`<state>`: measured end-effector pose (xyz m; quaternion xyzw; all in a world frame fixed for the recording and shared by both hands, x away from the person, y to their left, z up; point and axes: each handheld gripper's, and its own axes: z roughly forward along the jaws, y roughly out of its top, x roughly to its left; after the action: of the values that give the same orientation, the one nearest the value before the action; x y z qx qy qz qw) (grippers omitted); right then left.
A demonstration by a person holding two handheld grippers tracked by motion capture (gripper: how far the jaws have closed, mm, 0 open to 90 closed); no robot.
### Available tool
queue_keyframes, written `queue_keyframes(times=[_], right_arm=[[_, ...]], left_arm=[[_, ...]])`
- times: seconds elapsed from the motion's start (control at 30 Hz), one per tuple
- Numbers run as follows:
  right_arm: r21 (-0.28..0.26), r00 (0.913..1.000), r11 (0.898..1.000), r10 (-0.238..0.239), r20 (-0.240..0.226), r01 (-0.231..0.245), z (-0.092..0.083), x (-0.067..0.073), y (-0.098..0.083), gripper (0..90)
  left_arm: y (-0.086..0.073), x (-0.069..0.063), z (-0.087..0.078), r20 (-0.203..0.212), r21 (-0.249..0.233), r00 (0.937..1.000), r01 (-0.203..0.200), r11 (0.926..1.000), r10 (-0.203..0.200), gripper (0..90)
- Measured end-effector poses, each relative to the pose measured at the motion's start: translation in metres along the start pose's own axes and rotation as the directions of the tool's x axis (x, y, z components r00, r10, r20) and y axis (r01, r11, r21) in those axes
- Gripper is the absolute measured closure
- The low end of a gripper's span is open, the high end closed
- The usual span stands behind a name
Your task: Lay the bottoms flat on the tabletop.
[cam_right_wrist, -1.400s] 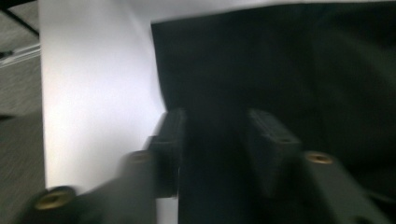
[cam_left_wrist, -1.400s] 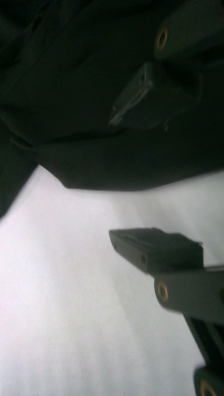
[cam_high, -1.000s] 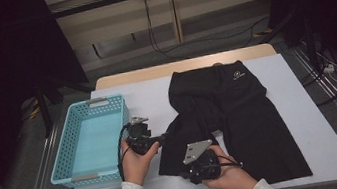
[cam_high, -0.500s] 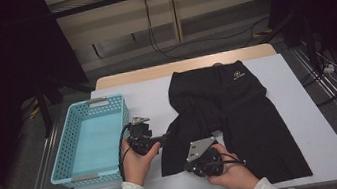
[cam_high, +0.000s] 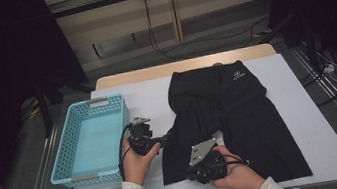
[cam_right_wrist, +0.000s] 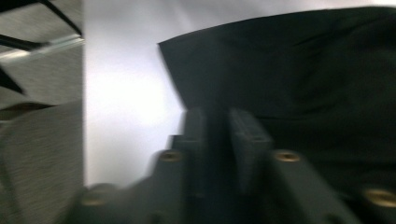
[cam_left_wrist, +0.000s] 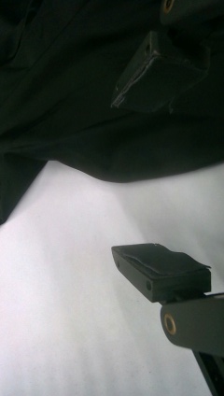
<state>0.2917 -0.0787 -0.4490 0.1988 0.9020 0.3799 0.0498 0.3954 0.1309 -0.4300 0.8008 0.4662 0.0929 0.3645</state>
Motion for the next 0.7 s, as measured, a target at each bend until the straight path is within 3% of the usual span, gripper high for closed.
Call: queue_keyframes(times=[0.1, 0.2, 0.27, 0.3, 0.33, 0.4, 0.57, 0.7], right_arm=[[-0.021, 0.9997, 1.000, 0.005, 0.024, -0.004, 0.004, 0.002, 0.004, 58.7], [-0.007, 0.9989, 1.000, -0.021, 0.041, 0.022, 0.009, 0.006, 0.006, 56.7], [-0.019, 0.9989, 0.999, -0.025, 0.041, 0.026, 0.010, 0.006, 0.006, 66.3], [-0.019, 0.9989, 0.999, -0.025, 0.041, 0.026, 0.010, 0.006, 0.006, 66.3], [-0.019, 0.9990, 1.000, -0.010, 0.044, 0.011, 0.009, 0.005, 0.005, 77.5], [-0.012, 0.9992, 1.000, -0.003, 0.040, 0.004, 0.007, 0.004, 0.004, 85.9], [-0.005, 1.0000, 1.000, 0.005, -0.003, -0.005, 0.002, 0.003, 0.000, 88.2], [0.005, 0.9998, 1.000, -0.001, -0.019, 0.001, 0.002, 0.004, 0.000, 88.3]], left_arm=[[0.000, 0.001, 0.001, -0.007, -0.005, 1.0000, 0.005, 1.0000, -0.006, 25.2], [-0.001, 0.003, 0.002, -0.010, -0.009, 0.9999, 0.000, 1.0000, 0.000, 30.4], [-0.001, 0.004, 0.003, -0.006, -0.004, 1.0000, 0.003, 1.0000, -0.003, 32.0], [-0.001, 0.004, 0.003, -0.006, -0.004, 1.0000, 0.003, 1.0000, -0.003, 33.6], [0.000, 0.005, 0.003, -0.001, -0.010, 0.9999, 0.012, 0.9999, -0.012, 33.7], [0.002, 0.006, 0.004, 0.005, -0.013, 0.9998, 0.017, 0.9998, -0.017, 34.0], [0.006, 0.004, 0.010, 0.047, -0.027, 0.9988, 0.014, 0.9995, -0.013, 35.3], [0.011, -0.001, 0.020, 0.056, -0.006, 0.9984, -0.008, 0.9999, 0.008, 43.4]])
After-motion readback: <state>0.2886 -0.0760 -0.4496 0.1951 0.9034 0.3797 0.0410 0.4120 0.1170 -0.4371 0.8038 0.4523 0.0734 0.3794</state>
